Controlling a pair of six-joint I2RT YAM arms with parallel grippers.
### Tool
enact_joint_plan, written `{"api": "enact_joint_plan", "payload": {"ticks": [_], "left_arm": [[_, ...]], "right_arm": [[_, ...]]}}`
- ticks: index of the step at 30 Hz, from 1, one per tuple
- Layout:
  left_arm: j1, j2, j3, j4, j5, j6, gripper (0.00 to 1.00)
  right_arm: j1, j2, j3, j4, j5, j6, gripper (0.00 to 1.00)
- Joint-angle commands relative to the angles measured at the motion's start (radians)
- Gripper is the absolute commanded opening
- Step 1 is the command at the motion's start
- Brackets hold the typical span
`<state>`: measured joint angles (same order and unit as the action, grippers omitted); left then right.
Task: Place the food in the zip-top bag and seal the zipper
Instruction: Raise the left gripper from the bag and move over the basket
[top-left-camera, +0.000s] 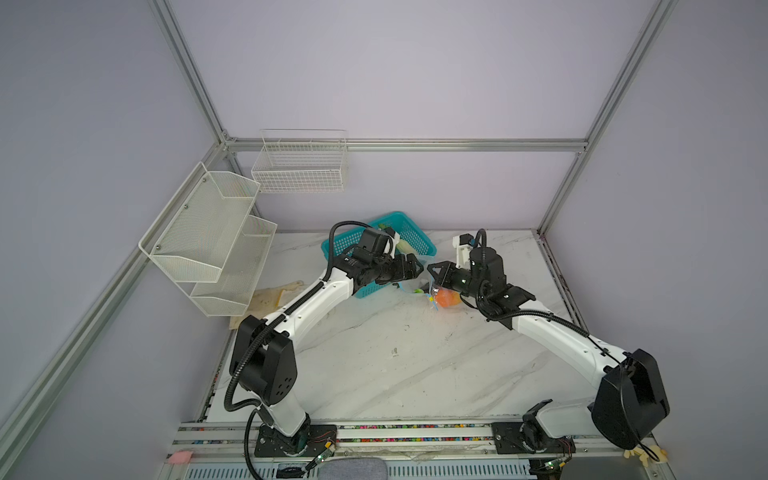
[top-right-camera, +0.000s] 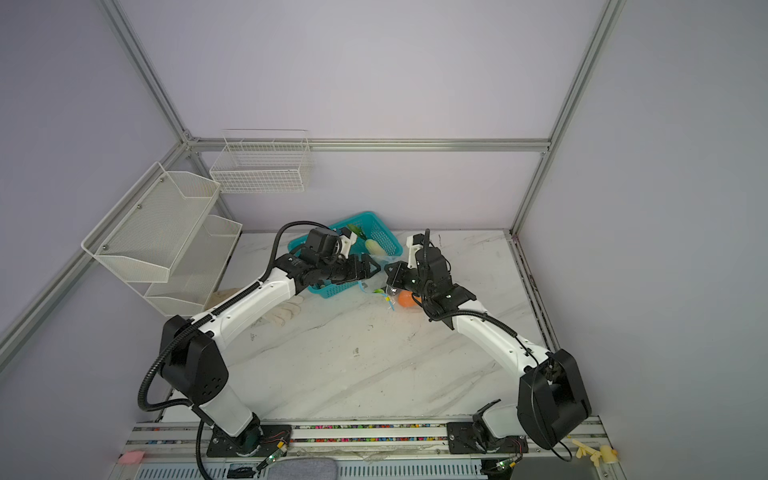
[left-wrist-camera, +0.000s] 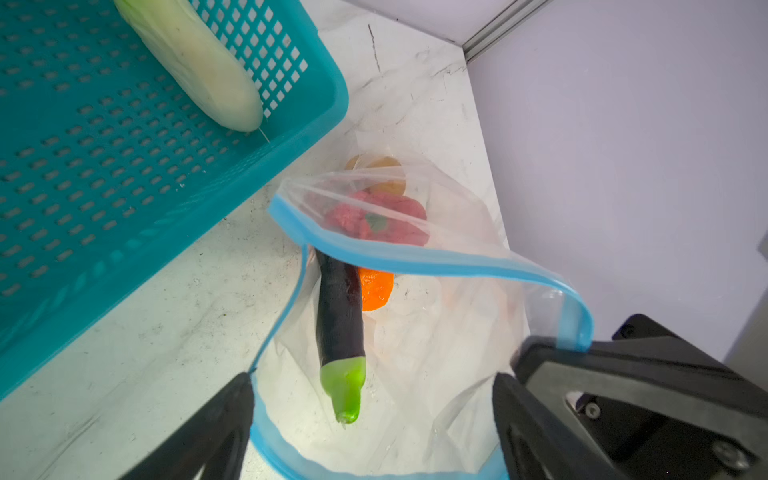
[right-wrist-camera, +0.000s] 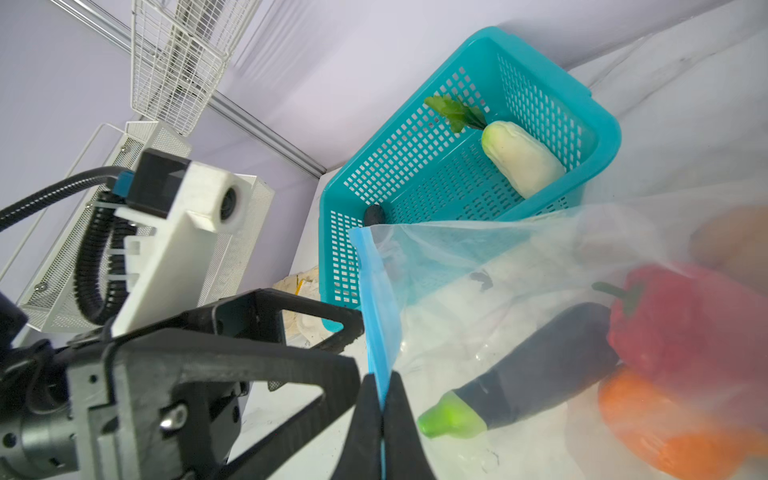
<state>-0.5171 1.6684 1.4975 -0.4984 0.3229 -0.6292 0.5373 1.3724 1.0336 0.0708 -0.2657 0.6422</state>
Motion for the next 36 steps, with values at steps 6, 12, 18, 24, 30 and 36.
{"api": "enact_joint_plan", "payload": {"ticks": [6,12,18,24,30,36], "left_arm": [[0.071,-0.011,0.169,-0.055,-0.125,0.163,0.90],[0.114,0.132,0.274,-0.079,-0.149,0.210,0.90],[0.149,0.305,0.400,-0.082,-0.133,0.195,0.89],[0.170,0.483,0.592,-0.099,-0.121,0.184,0.87],[0.171,0.633,0.764,-0.102,-0.153,0.203,0.87],[0.162,0.747,0.878,-0.087,-0.211,0.223,0.86]], "right_arm": [[-0.005,-0.050,-0.020,0.015,0.025,0.008,0.00],[-0.005,-0.051,-0.021,0.006,0.031,0.010,0.00],[-0.005,-0.050,-0.031,0.003,0.042,0.011,0.00],[-0.007,-0.031,-0.020,-0.003,0.043,0.010,0.00],[-0.021,-0.004,-0.007,-0.005,0.036,0.001,0.00],[-0.045,0.026,0.012,-0.020,0.019,-0.010,0.00]]}}
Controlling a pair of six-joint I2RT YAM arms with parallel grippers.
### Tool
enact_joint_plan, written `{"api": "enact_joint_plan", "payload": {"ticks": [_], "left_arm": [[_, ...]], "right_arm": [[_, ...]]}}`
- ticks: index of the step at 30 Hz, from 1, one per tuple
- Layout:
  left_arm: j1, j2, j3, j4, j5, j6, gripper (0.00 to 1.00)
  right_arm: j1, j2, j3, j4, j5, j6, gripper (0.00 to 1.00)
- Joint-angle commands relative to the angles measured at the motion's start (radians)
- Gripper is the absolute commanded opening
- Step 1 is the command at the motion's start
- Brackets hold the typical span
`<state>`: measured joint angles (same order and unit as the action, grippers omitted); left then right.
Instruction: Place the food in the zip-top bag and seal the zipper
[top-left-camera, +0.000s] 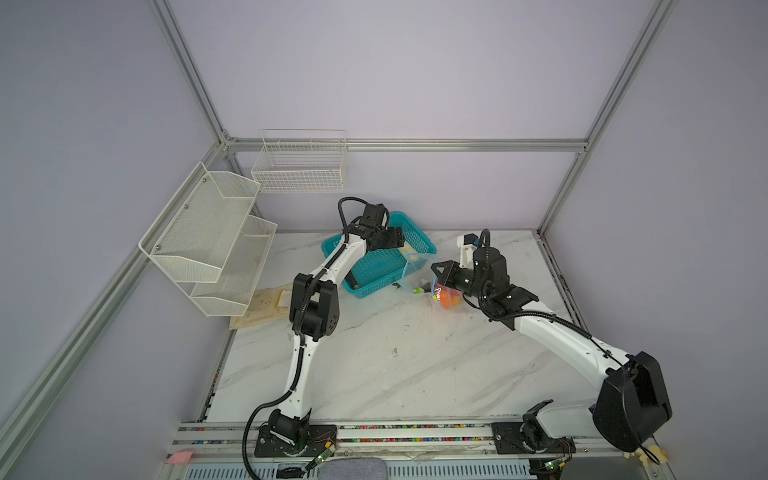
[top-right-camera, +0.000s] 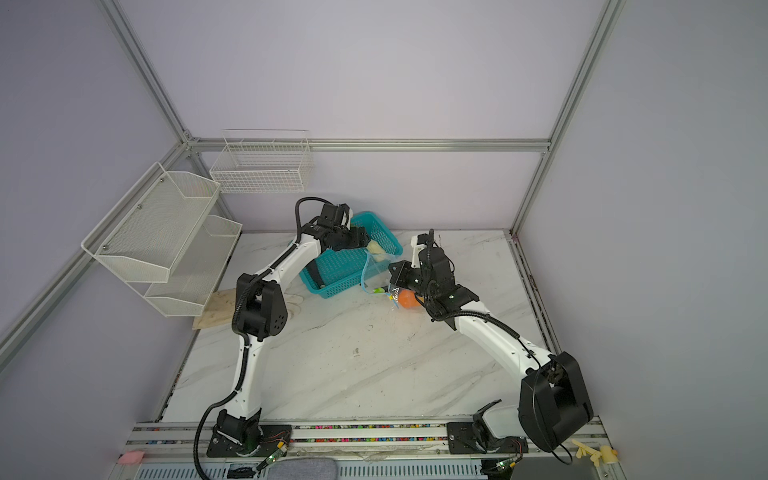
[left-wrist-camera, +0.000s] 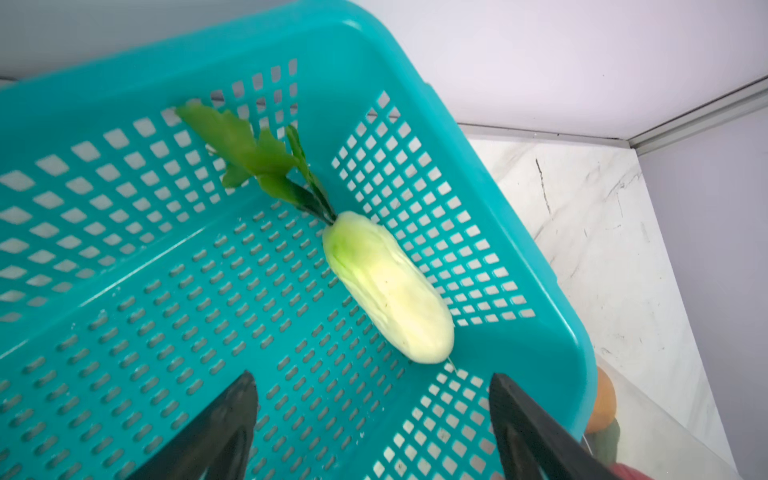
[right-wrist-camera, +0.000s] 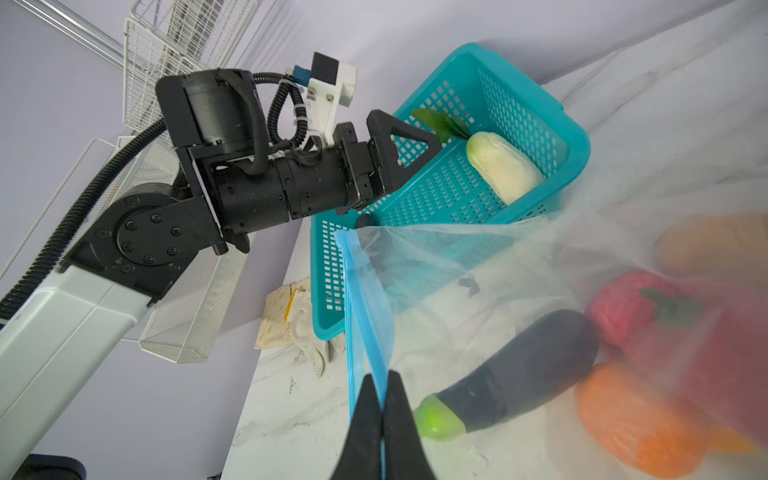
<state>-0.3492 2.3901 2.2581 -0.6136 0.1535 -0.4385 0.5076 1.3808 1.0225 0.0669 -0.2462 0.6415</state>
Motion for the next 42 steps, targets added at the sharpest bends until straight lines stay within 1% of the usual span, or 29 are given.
{"api": "enact_joint_plan", "payload": {"ticks": [1,7,10,24,31,34,37,40,42], "left_arm": [[-0.009,0.037,0.130,0.034,-0.048,0.032,0.86],[-0.042,0.107,0.185,0.069,-0.107,0.045,0.86],[-0.048,0.127,0.187,0.068,-0.130,0.049,0.86],[-0.067,0.203,0.212,0.066,-0.171,0.073,0.86],[-0.068,0.232,0.244,0.070,-0.186,0.093,0.88],[-0.070,0.250,0.251,0.108,-0.158,0.066,0.89],[-0.073,0.266,0.250,0.147,-0.129,0.005,0.90],[-0.077,0.272,0.235,0.176,-0.123,-0.040,0.90],[-0.079,0.274,0.222,0.184,-0.135,-0.048,0.90]], "right_arm": [[-0.020,0.018,0.026,-0.019,-0.001,-0.012,0.00],[-0.047,0.024,0.035,-0.044,-0.009,-0.019,0.00],[-0.056,0.028,0.037,-0.045,-0.013,-0.020,0.00],[-0.068,0.067,0.053,-0.039,-0.047,-0.026,0.00],[-0.070,0.078,0.061,-0.035,-0.059,-0.026,0.00],[-0.070,0.086,0.064,-0.030,-0.068,-0.026,0.00],[-0.069,0.090,0.069,-0.031,-0.071,-0.026,0.00],[-0.069,0.089,0.073,-0.035,-0.070,-0.025,0.00],[-0.069,0.092,0.076,-0.036,-0.070,-0.025,0.00]]}}
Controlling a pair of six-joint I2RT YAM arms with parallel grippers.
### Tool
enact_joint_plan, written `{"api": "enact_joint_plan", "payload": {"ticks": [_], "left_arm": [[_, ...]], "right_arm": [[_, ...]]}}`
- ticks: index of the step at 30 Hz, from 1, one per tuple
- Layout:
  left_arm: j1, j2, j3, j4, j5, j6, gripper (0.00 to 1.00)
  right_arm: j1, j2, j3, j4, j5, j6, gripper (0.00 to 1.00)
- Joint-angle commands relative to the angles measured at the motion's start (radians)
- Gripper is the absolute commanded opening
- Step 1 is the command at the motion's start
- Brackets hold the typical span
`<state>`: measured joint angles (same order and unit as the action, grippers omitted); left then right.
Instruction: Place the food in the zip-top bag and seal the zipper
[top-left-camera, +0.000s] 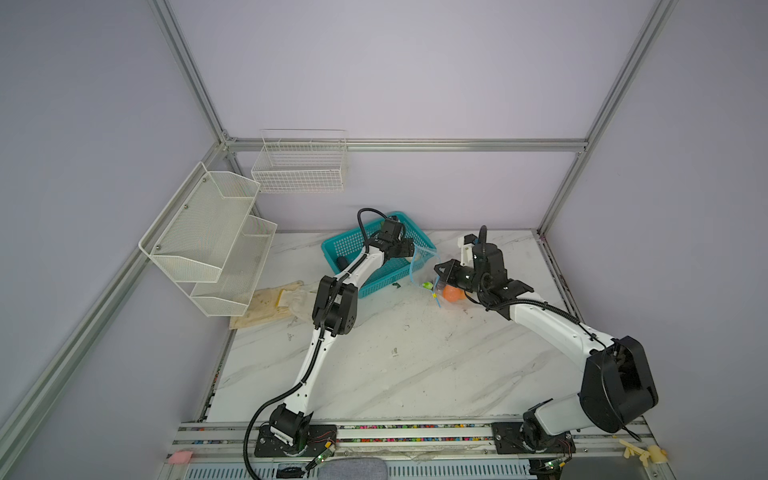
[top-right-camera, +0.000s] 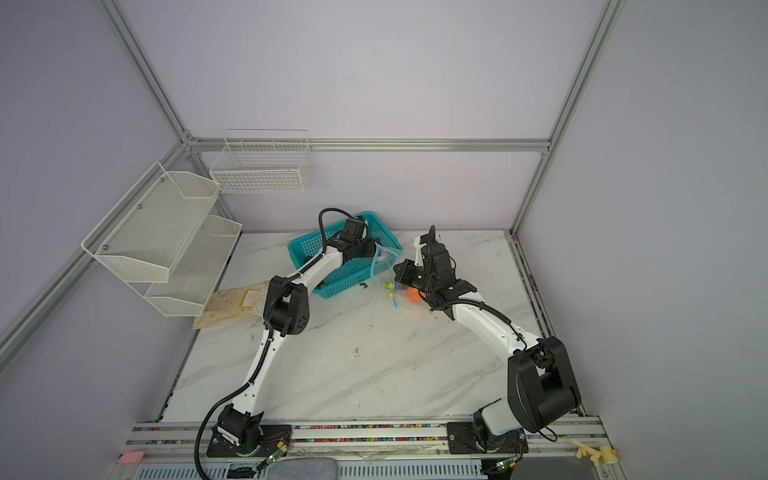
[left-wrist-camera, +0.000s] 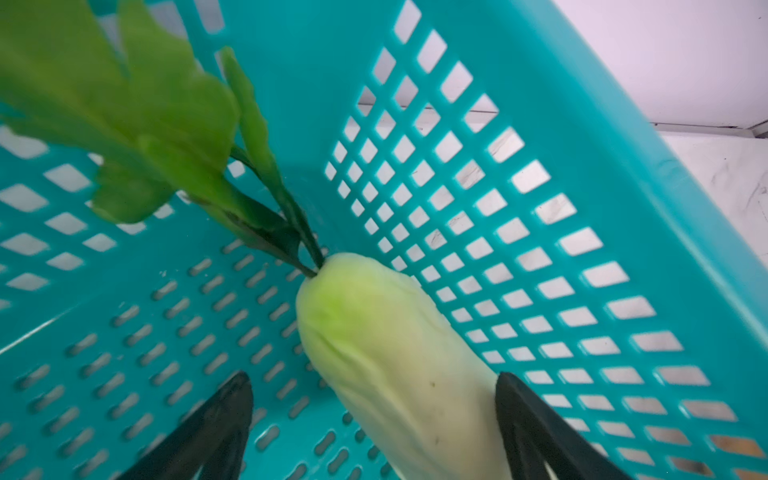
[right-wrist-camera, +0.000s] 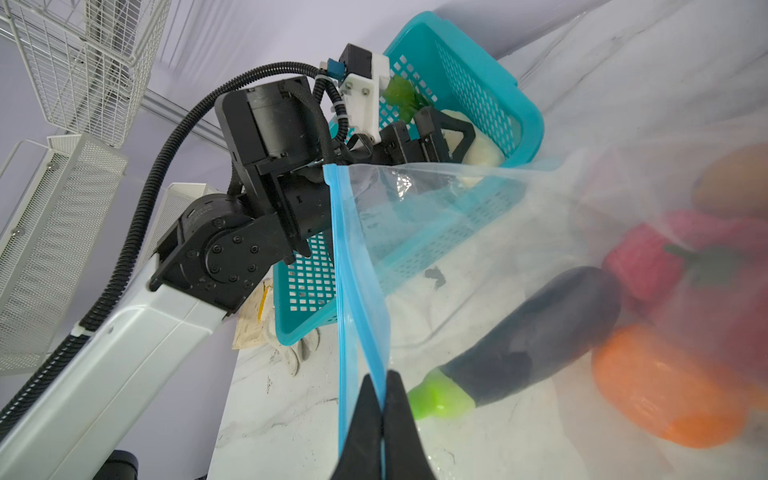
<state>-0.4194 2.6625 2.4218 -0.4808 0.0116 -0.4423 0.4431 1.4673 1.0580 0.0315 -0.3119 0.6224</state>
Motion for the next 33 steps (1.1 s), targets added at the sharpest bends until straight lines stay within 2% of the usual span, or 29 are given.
{"api": "enact_joint_plan", "payload": {"ticks": [1,8,20,33], "left_arm": [[-0.010,0.001,0.054,0.051,0.000,-0.044,0.90],[-0.009,-0.026,0.011,0.019,-0.078,0.002,0.85],[-0.009,-0.105,-0.070,-0.003,-0.145,0.095,0.68],[-0.005,-0.245,-0.277,-0.015,-0.189,0.134,0.64]], "right_arm": [[-0.005,0.005,0.040,-0.001,-0.005,-0.006,0.00],[-0.005,0.012,0.036,0.009,-0.013,-0.010,0.00],[-0.005,0.005,0.031,0.015,-0.017,-0.013,0.00],[-0.006,0.011,0.034,0.026,-0.027,-0.013,0.00]]}}
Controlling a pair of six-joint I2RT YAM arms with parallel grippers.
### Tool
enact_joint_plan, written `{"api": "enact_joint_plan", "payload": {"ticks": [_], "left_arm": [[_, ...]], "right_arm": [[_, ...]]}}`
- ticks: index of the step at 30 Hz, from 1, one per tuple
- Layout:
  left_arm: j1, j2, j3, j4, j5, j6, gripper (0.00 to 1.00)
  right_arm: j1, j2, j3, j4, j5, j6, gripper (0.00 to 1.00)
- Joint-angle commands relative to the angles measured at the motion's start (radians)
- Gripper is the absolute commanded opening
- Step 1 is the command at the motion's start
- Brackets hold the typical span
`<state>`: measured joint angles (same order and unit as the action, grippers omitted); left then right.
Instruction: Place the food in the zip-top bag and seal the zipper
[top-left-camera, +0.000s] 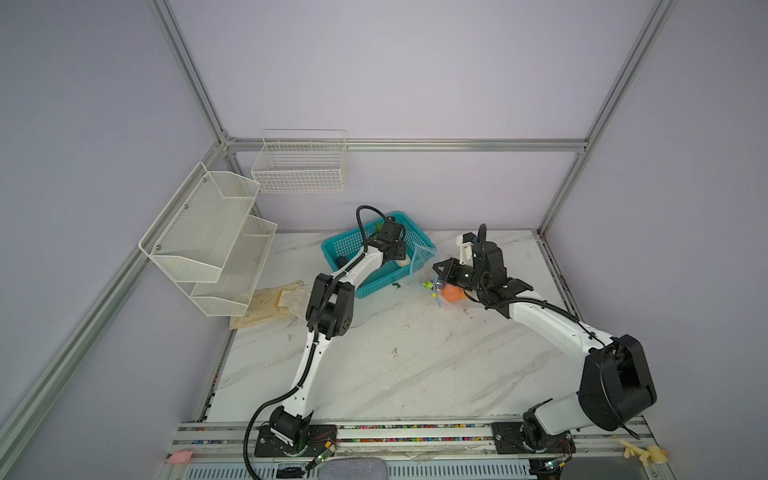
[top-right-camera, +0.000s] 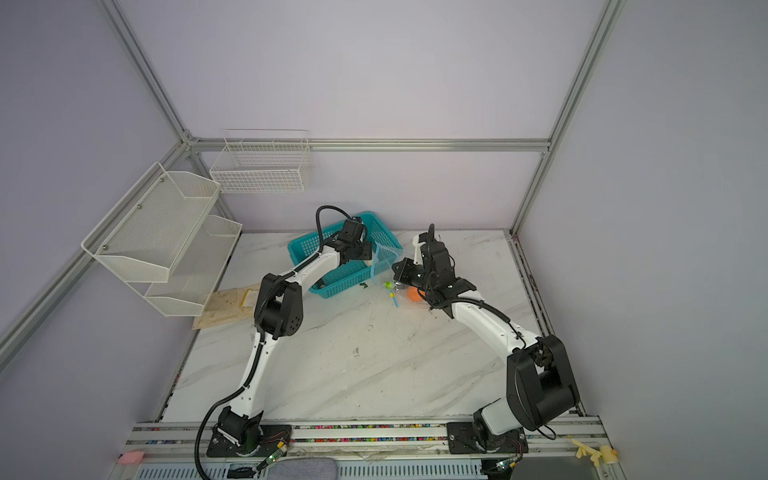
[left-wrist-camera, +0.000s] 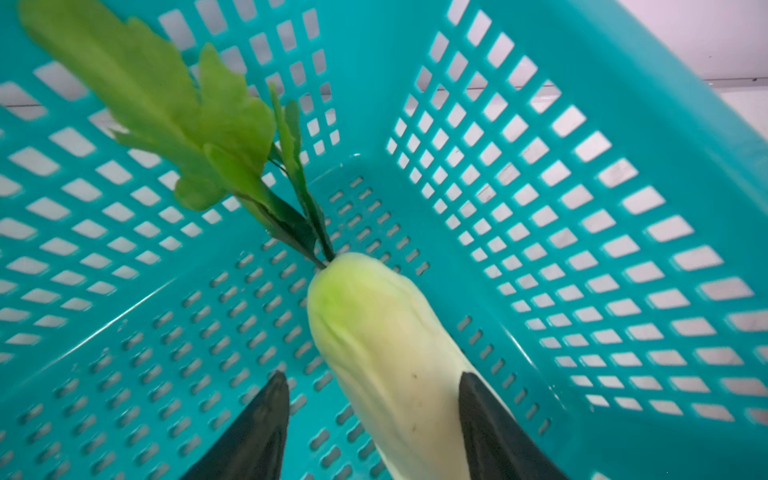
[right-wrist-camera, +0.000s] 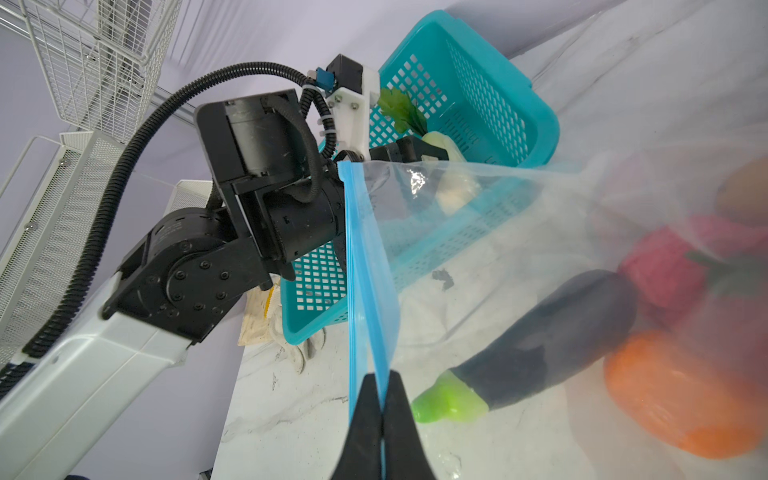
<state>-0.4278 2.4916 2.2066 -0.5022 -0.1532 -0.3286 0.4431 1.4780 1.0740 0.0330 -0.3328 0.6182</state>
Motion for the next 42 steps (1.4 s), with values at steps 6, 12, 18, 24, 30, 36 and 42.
{"api": "enact_joint_plan", "payload": {"ticks": [6,12,18,24,30,36,42], "left_arm": [[0.005,-0.121,-0.144,0.005,-0.024,0.013,0.63],[0.006,-0.137,-0.125,0.014,0.059,-0.056,0.78],[0.006,-0.089,-0.045,0.022,0.096,-0.161,0.91],[0.018,0.038,0.143,-0.057,0.040,-0.166,0.92],[0.034,0.102,0.203,-0.033,0.033,-0.184,0.90],[0.043,0.134,0.238,-0.002,0.035,-0.194,0.82],[0.059,0.146,0.238,0.037,0.050,-0.197,0.76]], "right_arm": [[-0.004,-0.003,0.017,0.025,-0.008,-0.009,0.00],[-0.005,-0.002,0.014,0.028,-0.006,-0.012,0.00],[-0.006,-0.002,0.009,0.032,0.000,-0.009,0.00],[-0.005,-0.007,0.010,0.038,-0.003,-0.005,0.00],[-0.005,-0.014,0.011,0.033,-0.003,-0.008,0.00],[-0.005,-0.016,0.008,0.033,-0.002,-0.003,0.00],[-0.004,-0.016,0.010,0.031,-0.004,0.000,0.00]]}}
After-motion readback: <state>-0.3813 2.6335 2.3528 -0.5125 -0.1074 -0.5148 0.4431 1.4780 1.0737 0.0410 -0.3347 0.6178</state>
